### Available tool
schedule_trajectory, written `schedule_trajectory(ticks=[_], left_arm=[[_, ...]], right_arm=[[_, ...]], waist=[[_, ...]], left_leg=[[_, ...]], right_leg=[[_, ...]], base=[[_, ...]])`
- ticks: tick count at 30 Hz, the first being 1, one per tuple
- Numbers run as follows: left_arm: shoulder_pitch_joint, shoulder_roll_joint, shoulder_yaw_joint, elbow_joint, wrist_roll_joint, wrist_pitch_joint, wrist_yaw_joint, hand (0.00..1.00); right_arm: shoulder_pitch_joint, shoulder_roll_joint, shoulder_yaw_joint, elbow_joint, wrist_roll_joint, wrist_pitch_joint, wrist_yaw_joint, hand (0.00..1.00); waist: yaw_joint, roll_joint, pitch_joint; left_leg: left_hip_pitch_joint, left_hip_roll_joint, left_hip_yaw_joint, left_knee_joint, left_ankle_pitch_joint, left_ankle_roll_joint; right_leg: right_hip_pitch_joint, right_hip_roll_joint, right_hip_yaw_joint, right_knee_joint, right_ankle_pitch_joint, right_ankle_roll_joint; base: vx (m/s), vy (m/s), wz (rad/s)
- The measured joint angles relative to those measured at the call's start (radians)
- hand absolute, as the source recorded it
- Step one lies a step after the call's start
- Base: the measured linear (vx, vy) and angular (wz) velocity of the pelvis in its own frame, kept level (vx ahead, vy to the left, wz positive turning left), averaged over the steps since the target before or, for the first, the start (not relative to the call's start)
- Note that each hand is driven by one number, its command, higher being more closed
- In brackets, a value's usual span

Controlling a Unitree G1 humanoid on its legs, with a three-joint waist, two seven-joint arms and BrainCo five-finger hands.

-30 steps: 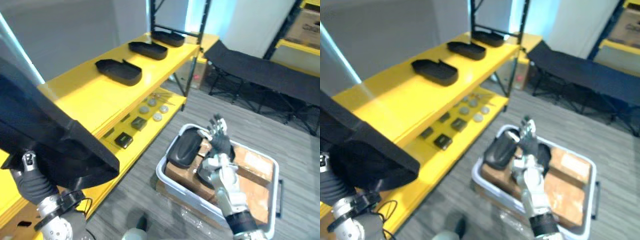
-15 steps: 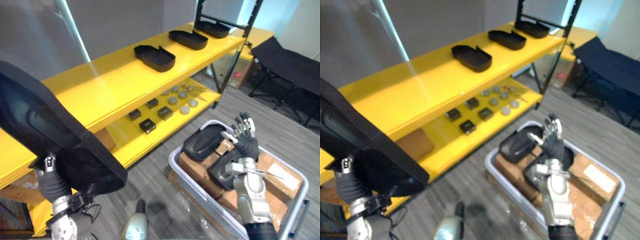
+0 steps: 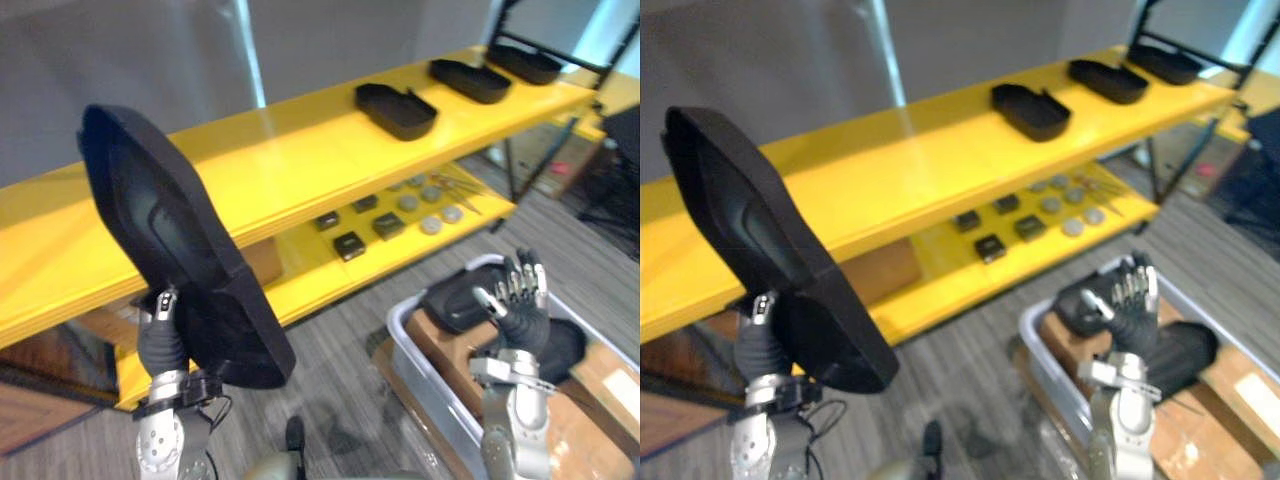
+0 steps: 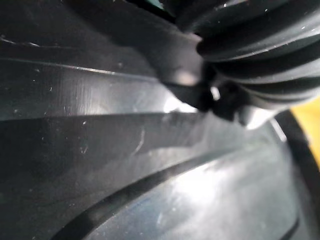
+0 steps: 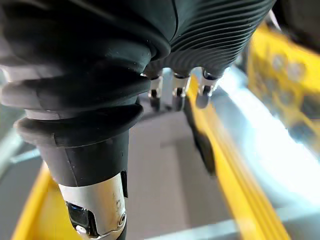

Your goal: Walk over and take plastic housings, then place them on the shelf

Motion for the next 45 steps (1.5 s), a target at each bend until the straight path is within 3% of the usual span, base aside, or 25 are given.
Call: schedule_trajectory(ticks=[2,4,7,9,11,14,15,16,17,18,19,20,21,23,25,28,33,37,38,39,43,45], left_arm=[[0.011,-0.005,-0.003,0.010,0.001,0.000,0.028,1.00],[0.031,-0.015,-0.003,0.010,0.002,-0.001,0.028,1.00],[0.029,-0.019,-0.006,0.010,0.028,-0.015,0.029,1.00],[0.027,-0.019,-0.006,0.010,0.044,-0.024,0.031,1.00],[0.025,-0.019,0.004,0.006,0.059,-0.028,0.032,1.00],[-0.028,-0.020,0.033,0.003,0.108,-0.029,0.029,1.00],[-0.058,-0.022,0.039,0.002,0.110,-0.028,0.027,1.00],[-0.085,-0.021,0.040,0.002,0.111,-0.022,0.023,1.00],[-0.112,-0.018,0.042,0.002,0.113,-0.018,0.011,1.00],[-0.116,-0.012,0.050,-0.002,0.114,-0.016,0.002,1.00],[-0.114,-0.003,0.051,-0.007,0.115,-0.011,-0.002,1.00],[-0.113,0.009,0.051,-0.006,0.115,-0.008,-0.007,1.00],[-0.117,0.012,0.054,-0.007,0.114,-0.004,-0.010,1.00],[-0.122,0.011,0.076,-0.006,0.108,0.009,-0.010,1.00],[-0.103,0.011,0.076,0.001,0.110,0.021,-0.006,1.00],[-0.082,0.011,0.071,0.001,0.114,0.018,-0.004,1.00],[-0.093,0.001,0.046,0.002,0.121,0.017,0.027,1.00],[-0.133,-0.003,0.038,0.002,0.124,0.017,0.021,1.00],[-0.142,-0.006,0.035,0.002,0.142,0.015,0.019,1.00],[-0.144,-0.010,0.028,0.001,0.160,0.015,0.020,1.00],[-0.161,0.005,0.017,0.001,0.160,0.022,0.017,1.00],[-0.161,0.006,0.017,0.001,0.164,0.031,0.016,1.00]], right_arm=[[-0.020,-0.002,0.037,0.017,-0.001,-0.001,0.029,0.00],[-0.036,-0.004,0.045,0.046,-0.008,-0.001,0.041,0.00],[-0.038,-0.026,0.047,0.058,-0.005,-0.026,0.057,0.00],[-0.059,-0.035,0.049,0.088,0.003,-0.038,0.086,0.00],[-0.081,-0.037,0.053,0.104,0.003,-0.042,0.101,0.00],[-0.098,-0.021,0.093,0.159,0.000,-0.069,0.080,0.00],[-0.112,-0.022,0.094,0.172,-0.002,-0.069,0.070,0.00],[-0.117,-0.019,0.094,0.187,-0.011,-0.070,0.055,0.00],[-0.118,-0.005,0.094,0.198,-0.019,-0.070,0.037,0.00],[-0.119,0.008,0.096,0.198,-0.022,-0.070,0.032,0.00],[-0.118,0.021,0.094,0.198,-0.029,-0.071,0.029,0.00],[-0.113,0.031,0.092,0.196,-0.040,-0.074,0.022,0.00],[-0.116,0.032,0.093,0.185,-0.060,-0.076,0.021,0.00],[-0.110,0.035,0.091,0.144,-0.072,-0.074,0.031,0.00],[-0.063,0.037,0.086,0.075,-0.075,-0.068,0.054,0.00],[-0.048,0.035,0.089,0.053,-0.075,-0.068,0.078,0.00],[-0.066,0.001,0.076,0.027,-0.070,-0.068,0.081,0.00],[-0.098,-0.028,0.049,-0.050,-0.109,-0.071,0.046,0.00],[-0.119,-0.036,0.039,-0.070,-0.135,-0.078,0.022,0.00],[-0.138,-0.049,0.028,-0.082,-0.162,-0.078,-0.010,0.00],[-0.136,-0.023,0.023,-0.123,-0.175,-0.076,-0.071,0.00],[-0.093,0.001,0.017,-0.151,-0.173,-0.077,-0.066,0.00]], waist=[[0.002,0.029,0.021],[0.009,0.033,0.024],[0.014,0.043,0.025],[0.017,0.026,0.032],[0.023,0.035,0.028],[0.025,0.001,0.032],[0.026,0.009,0.038],[0.019,0.001,0.046],[0.018,0.001,0.049],[0.018,-0.012,0.057],[0.013,-0.019,0.065],[0.007,-0.020,0.066],[0.001,-0.026,0.062],[-0.001,-0.025,0.064],[-0.013,-0.028,0.063],[-0.010,-0.052,0.049],[-0.010,-0.006,0.030],[-0.009,-0.006,0.029],[-0.011,0.002,0.026],[-0.007,0.019,0.022],[-0.014,0.009,0.025],[-0.021,0.004,0.021]], left_leg=[[-0.021,0.009,-0.039,0.000,0.041,-0.009],[-0.020,0.018,-0.044,0.000,0.038,-0.009],[-0.025,0.033,-0.028,0.001,0.029,-0.003],[-0.037,0.037,0.040,0.042,-0.023,-0.012],[-0.056,0.031,0.064,0.109,-0.020,0.005],[-0.052,-0.026,0.069,0.140,-0.054,0.027],[-0.051,-0.032,0.066,0.153,-0.065,0.036],[-0.050,-0.036,0.051,0.163,-0.075,0.044],[-0.026,-0.037,0.040,0.162,-0.089,0.050],[0.006,-0.038,0.036,0.157,-0.103,0.052],[0.047,-0.028,0.016,0.146,-0.117,0.057],[0.072,-0.020,0.005,0.130,-0.126,0.063],[0.088,0.000,-0.005,0.115,-0.132,0.072],[0.088,0.024,-0.005,0.105,-0.140,0.072],[0.108,0.018,-0.005,0.085,-0.150,0.063],[0.131,-0.010,-0.010,0.087,-0.180,0.053],[0.108,0.062,0.034,0.180,-0.240,0.008],[0.069,0.072,0.105,0.271,-0.271,-0.005],[0.072,0.096,0.134,0.242,-0.262,-0.011],[0.101,0.122,0.121,0.197,-0.222,-0.038],[0.172,0.101,0.170,0.115,-0.236,-0.030],[0.206,0.090,0.204,0.086,-0.237,-0.030]], right_leg=[[0.002,0.030,-0.022,0.013,-0.008,0.031],[0.005,0.041,-0.041,0.032,-0.024,0.041],[0.017,0.053,-0.080,0.035,-0.036,0.030],[0.038,0.029,-0.107,0.019,-0.037,0.029],[0.046,0.018,-0.104,0.026,-0.045,0.043],[0.072,-0.038,-0.122,0.048,-0.051,0.054],[0.060,-0.050,-0.113,0.102,-0.045,0.047],[0.020,-0.066,-0.086,0.207,-0.027,0.017],[-0.054,-0.083,-0.021,0.372,0.030,-0.064],[-0.102,-0.090,0.034,0.487,0.117,-0.080],[-0.136,-0.090,0.080,0.581,0.208,-0.071],[-0.165,-0.072,0.108,0.614,0.158,-0.056],[-0.216,-0.034,0.133,0.569,0.072,-0.050],[-0.291,0.028,0.156,0.400,0.046,-0.050],[-0.328,0.071,0.213,0.155,0.098,-0.005],[-0.295,0.072,0.220,0.046,0.136,-0.013],[-0.178,0.131,0.161,-0.125,0.264,-0.029],[-0.136,0.117,0.158,-0.164,0.270,-0.037],[-0.136,0.115,0.164,-0.164,0.269,-0.036],[-0.136,0.126,0.190,-0.165,0.268,-0.032],[-0.139,0.111,0.242,-0.173,0.275,-0.019],[-0.134,0.103,0.264,-0.180,0.276,-0.015]], base=[[-0.09,-0.128,0.62],[-0.09,-0.114,0.34],[-0.07,-0.098,0.39],[0.01,-0.018,0.24],[0.07,0.025,0.01],[0.13,0.066,0.15],[0.13,0.074,0.25],[0.12,0.088,0.35],[0.13,0.113,0.29],[0.16,0.107,0.15],[0.19,0.039,0.12],[0.18,-0.013,0.17],[0.18,-0.027,0.16],[0.12,-0.019,0.02],[0.15,-0.094,0.15],[0.17,-0.144,0.18],[0.22,-0.146,0.17],[0.18,-0.036,0.11],[0.15,0.064,-0.27],[0.16,0.097,-0.48],[0.08,0.128,-0.47],[0.04,0.089,-0.46]])
